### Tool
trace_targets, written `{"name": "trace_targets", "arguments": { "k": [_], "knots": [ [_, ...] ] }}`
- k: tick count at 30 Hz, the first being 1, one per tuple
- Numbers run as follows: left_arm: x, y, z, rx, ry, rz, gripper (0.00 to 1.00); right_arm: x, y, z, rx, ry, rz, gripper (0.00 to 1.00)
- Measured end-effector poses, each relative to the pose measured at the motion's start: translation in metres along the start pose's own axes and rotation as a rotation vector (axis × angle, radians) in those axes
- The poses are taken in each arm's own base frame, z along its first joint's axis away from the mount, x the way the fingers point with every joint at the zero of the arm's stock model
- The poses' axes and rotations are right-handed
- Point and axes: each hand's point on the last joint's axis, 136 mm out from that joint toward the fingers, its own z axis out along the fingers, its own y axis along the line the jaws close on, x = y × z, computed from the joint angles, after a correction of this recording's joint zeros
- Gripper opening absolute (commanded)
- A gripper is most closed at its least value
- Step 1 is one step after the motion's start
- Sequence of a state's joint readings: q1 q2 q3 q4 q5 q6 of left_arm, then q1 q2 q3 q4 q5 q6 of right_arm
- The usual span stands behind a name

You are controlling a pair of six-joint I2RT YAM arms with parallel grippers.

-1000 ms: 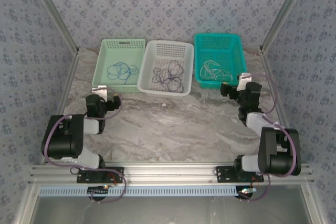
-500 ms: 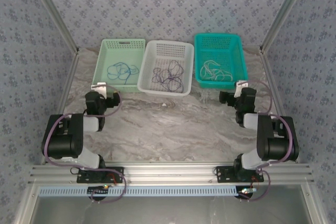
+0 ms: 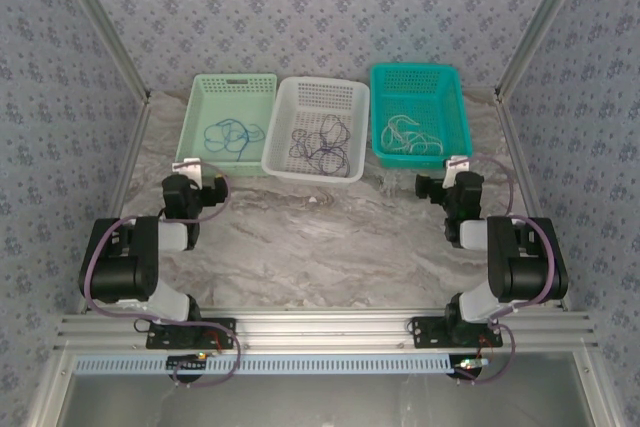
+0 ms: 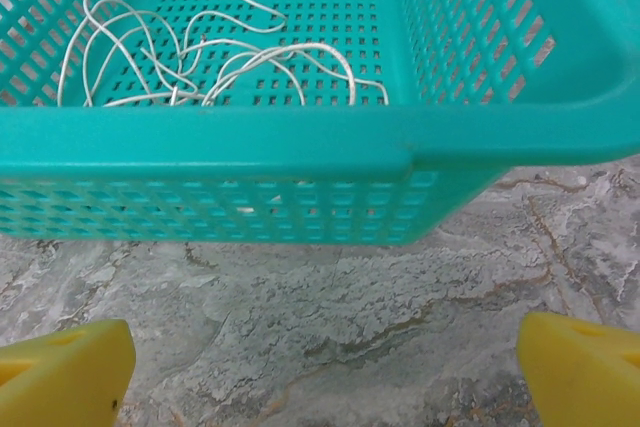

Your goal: Untangle the cables

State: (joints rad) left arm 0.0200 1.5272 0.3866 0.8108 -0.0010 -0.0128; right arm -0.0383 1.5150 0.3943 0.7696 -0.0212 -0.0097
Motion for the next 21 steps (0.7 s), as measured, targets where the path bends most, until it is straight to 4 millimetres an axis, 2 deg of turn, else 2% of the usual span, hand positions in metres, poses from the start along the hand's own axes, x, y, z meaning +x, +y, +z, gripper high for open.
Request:
{"name": "trace_targets", "arguments": {
  "k": [21],
  "knots": [
    [-0.0017, 0.0023, 0.0004, -0.014, -0.004, 0.001, 1.00, -0.0023, -0.0002, 0.0000, 0.005, -0.009, -0.006, 1.00]
  ]
}}
